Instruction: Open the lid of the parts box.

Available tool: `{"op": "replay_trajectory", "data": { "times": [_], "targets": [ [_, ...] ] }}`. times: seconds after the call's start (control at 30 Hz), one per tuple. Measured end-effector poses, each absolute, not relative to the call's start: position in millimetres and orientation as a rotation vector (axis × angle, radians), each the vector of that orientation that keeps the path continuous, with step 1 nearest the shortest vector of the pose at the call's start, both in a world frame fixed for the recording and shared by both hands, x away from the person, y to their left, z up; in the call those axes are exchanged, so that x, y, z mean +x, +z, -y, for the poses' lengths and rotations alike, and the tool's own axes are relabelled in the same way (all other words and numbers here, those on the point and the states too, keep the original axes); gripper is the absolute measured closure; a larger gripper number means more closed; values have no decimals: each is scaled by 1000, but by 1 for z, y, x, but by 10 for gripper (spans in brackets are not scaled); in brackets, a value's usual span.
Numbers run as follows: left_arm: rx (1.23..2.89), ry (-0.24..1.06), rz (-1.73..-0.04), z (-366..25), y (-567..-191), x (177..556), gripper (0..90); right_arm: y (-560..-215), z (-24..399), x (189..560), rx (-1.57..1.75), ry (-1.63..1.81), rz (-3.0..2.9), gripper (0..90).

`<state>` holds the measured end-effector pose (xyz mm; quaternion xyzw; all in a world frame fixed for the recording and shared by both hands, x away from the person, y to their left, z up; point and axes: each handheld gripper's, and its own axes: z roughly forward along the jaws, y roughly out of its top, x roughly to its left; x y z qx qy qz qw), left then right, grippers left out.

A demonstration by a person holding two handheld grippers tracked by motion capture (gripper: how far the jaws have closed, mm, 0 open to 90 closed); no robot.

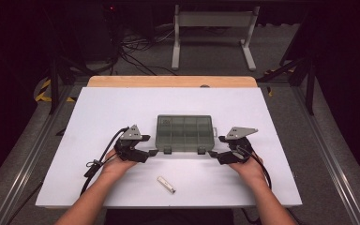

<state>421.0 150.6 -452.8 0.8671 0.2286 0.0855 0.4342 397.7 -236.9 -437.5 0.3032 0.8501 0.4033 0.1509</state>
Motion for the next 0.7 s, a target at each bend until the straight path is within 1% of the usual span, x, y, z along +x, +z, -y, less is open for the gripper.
{"op": "replay_trajectory", "data": {
  "times": [0.13, 0.23, 0.43, 0.57, 0.7],
  "targets": [
    [2159, 207, -566, -150, -453, 421, 388, -438, 236, 397, 841, 1162, -2459, 425],
    [2163, 203, -561, -150, -453, 421, 437, -439, 234, 397, 823, 1147, -2467, 485],
    [2180, 196, -558, -149, -455, 421, 522, -440, 232, 397, 835, 1101, -2473, 542],
    [2179, 193, -541, -150, -454, 421, 602, -440, 233, 397, 844, 1095, -2467, 581],
    [2183, 184, -522, -149, -454, 420, 660, -440, 234, 397, 850, 1100, -2471, 608]
  ]
}}
